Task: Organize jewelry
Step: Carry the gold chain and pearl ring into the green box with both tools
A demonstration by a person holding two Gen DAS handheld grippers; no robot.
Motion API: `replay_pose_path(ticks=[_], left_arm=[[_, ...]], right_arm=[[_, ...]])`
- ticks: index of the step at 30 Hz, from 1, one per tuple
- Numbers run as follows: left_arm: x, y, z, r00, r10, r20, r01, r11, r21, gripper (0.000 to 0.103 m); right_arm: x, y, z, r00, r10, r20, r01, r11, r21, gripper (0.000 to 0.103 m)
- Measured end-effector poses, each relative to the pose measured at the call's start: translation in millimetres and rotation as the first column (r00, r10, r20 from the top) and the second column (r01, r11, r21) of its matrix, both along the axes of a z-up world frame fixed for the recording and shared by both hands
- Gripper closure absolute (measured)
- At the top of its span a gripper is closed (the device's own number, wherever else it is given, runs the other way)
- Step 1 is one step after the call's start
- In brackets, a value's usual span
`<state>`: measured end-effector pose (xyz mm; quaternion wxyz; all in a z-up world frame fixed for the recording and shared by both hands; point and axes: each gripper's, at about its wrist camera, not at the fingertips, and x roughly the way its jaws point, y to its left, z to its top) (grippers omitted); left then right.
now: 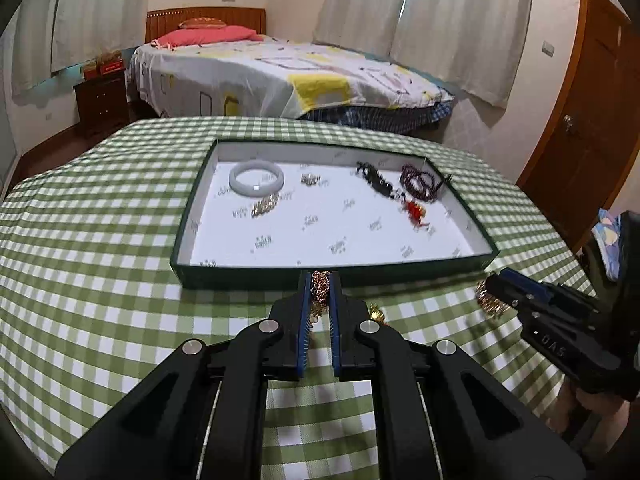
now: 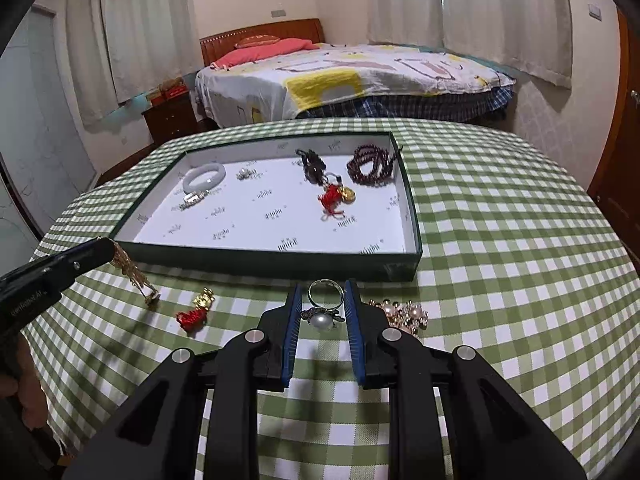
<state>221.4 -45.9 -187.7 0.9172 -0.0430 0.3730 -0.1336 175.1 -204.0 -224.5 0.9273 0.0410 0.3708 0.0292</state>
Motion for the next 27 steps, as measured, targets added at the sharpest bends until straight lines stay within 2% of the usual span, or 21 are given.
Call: replay_pose_path(ticks=[15,27], left_arm=[[-7.9,9.2,65.0,0.990,-0.007,0.138,0.016,0.998,-0.059,0.094],[8.4,12.5,102.9,0.964,0.005,0.264,0.016,0.997,-0.077,0.094]], right_arm=[[-6.2,8.2,50.0,0.992,0.025,0.121,-0.025,1.000,0.000,0.080],[13.5,23.9,92.7,0.964,0.061,0.260,-0.055,0.998,-0.031,0.080]])
